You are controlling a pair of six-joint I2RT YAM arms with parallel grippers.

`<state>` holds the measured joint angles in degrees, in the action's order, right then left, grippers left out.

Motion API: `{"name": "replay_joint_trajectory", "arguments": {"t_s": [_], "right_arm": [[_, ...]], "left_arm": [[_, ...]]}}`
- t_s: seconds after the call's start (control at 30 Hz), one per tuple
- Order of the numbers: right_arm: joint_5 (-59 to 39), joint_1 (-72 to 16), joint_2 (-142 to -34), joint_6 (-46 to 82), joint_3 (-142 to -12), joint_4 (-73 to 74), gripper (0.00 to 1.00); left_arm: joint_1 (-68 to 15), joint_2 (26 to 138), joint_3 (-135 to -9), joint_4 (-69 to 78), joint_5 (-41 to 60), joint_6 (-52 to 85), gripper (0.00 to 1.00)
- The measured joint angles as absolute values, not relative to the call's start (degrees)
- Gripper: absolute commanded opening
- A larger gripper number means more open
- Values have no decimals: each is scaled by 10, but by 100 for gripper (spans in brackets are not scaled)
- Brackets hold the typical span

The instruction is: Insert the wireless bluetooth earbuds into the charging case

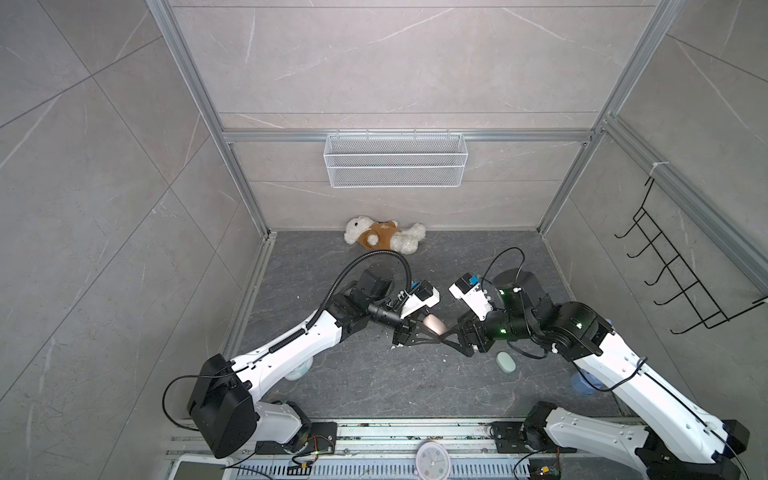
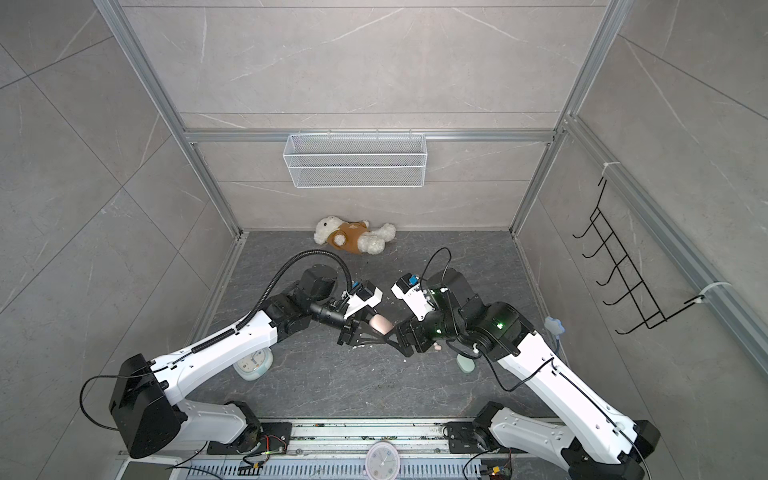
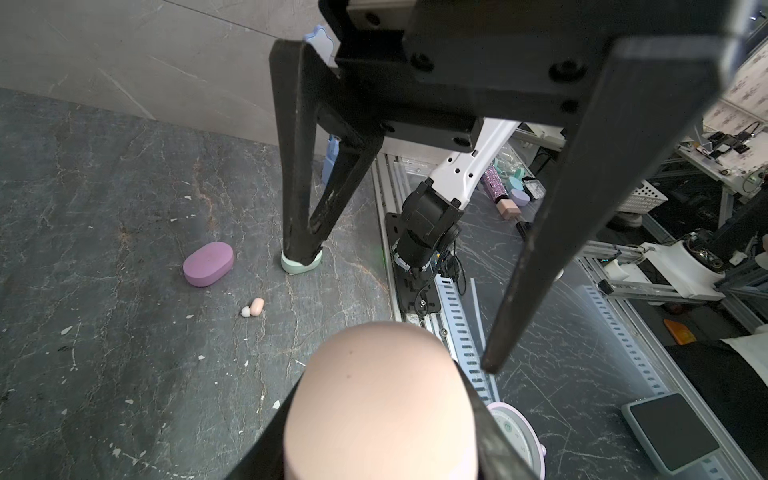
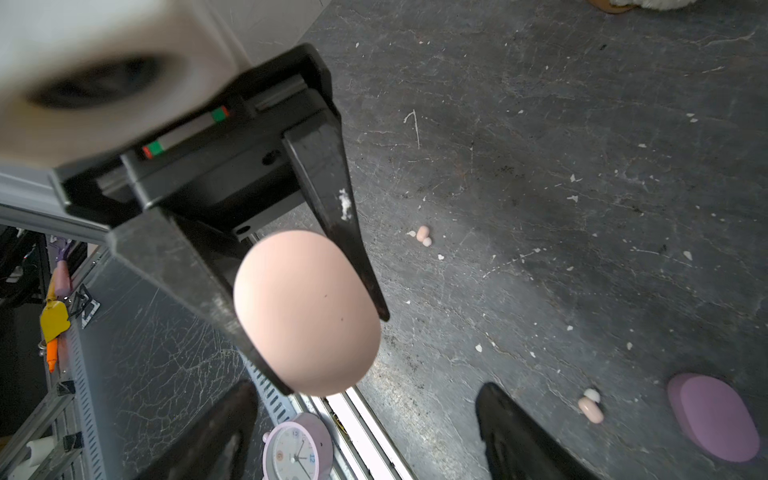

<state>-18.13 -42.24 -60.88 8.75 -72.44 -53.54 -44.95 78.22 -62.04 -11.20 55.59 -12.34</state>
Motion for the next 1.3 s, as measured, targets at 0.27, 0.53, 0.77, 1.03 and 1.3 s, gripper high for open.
{"name": "replay_joint_trajectory", "arguments": {"t_s": [0.27, 0.53, 0.77, 1.03, 1.3], "right_arm": [[-143, -429, -615, 88, -727, -536, 84], [-98, -432, -615, 98, -743, -537, 85], [-48, -432, -620, 122, -767, -543, 85], [-6, -430, -638, 146, -782, -545, 87], [-78, -429, -602, 152, -782, -529, 88]], "left_arm": [[-448, 781, -621, -127, 555, -124, 31], [-444, 777, -621, -138, 543, -124, 31], [-443, 768, -620, -149, 531, -124, 31], [-453, 743, -608, -137, 543, -121, 30], [-460, 726, -594, -119, 547, -117, 30]]}}
